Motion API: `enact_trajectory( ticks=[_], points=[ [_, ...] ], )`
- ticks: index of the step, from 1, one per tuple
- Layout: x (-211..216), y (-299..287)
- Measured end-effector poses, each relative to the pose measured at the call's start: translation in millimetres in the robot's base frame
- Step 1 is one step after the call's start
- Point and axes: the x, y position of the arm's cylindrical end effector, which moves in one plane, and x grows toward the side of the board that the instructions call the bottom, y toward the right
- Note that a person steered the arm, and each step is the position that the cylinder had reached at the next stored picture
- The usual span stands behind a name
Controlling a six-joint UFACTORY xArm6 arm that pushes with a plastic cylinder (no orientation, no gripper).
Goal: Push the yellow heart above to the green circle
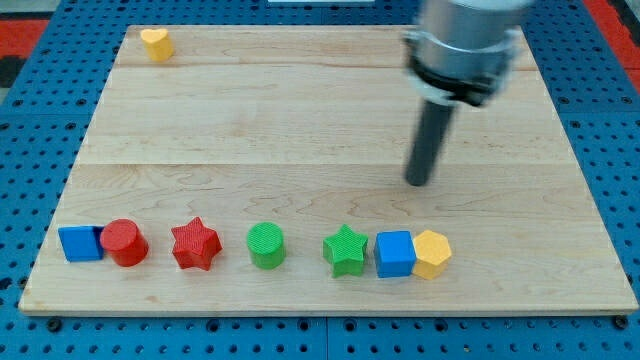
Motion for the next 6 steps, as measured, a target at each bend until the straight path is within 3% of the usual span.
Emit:
enact_trajectory(
  ticks=[1, 3, 4, 5, 6],
  points=[
    [0, -133],
    [-114, -311],
    [-194, -353],
    [-240, -314],
    [-235, -226]
  ],
)
